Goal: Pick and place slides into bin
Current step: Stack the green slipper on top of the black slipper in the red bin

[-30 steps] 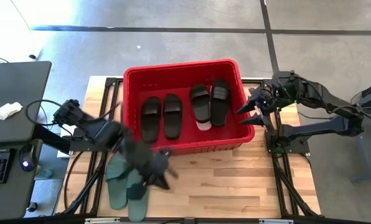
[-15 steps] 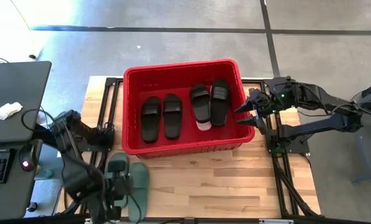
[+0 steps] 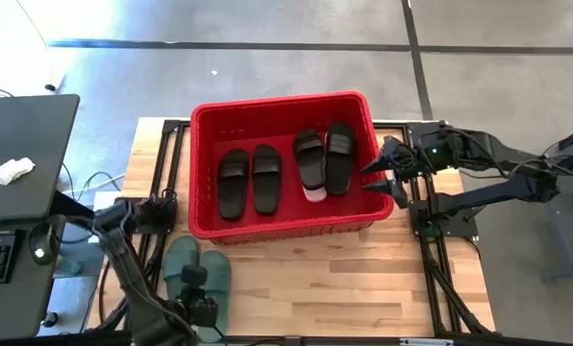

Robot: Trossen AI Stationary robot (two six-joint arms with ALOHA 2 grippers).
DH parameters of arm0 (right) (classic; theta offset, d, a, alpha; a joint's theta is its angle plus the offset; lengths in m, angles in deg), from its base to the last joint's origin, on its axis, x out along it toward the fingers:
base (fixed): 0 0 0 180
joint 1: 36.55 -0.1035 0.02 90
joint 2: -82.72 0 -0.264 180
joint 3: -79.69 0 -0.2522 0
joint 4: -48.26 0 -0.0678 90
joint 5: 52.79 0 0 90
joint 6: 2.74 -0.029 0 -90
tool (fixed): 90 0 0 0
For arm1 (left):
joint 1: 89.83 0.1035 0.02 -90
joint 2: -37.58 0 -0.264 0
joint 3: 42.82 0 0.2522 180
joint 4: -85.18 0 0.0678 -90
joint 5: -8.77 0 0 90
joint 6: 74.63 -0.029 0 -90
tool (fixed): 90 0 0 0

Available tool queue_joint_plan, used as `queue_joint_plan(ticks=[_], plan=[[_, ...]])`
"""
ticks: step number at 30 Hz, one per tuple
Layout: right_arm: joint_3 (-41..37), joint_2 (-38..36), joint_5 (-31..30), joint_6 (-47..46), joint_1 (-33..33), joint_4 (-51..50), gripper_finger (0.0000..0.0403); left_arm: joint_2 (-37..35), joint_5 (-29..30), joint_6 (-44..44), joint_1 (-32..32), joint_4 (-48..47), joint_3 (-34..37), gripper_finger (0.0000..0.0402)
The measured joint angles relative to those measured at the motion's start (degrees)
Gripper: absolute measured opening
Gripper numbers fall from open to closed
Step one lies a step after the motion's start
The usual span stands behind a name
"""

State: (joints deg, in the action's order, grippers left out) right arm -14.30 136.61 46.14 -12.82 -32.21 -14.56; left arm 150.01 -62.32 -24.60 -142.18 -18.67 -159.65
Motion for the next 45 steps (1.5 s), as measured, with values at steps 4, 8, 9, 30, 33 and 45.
queue_joint_plan(ticks=[4, 8, 9, 30, 33, 45], plan=[[0.00, 0.35, 0.00, 0.01, 0.00, 0.00, 0.0222, 4.05, -1.32, 0.24, 0.21, 0.06, 0.02, 0.0077], [0.00, 0.91, 0.00, 0.16, 0.00, 0.01, 0.0222, 7.45, -3.08, 1.16, 0.26, 0.07, 0.02, 0.0147], [0.00, 1.01, -0.02, 0.50, 0.00, -0.09, 0.0222, 8.11, -3.13, 1.23, 0.26, 0.09, 0.02, 0.0164], [-0.02, 2.73, -0.75, 2.45, 0.00, -0.02, 0.0222, 11.42, -3.29, 16.45, 0.65, 1.74, 12.94, 0.0178], [-0.02, 2.73, -1.89, 2.50, 0.00, -0.03, 0.0222, 11.42, -1.68, 16.43, 0.65, 1.97, 13.51, 0.0151], [-0.02, 2.73, -2.82, 2.60, 0.00, -0.02, 0.0222, 11.40, -1.11, 16.40, 1.05, 2.91, 11.64, 0.0009]])
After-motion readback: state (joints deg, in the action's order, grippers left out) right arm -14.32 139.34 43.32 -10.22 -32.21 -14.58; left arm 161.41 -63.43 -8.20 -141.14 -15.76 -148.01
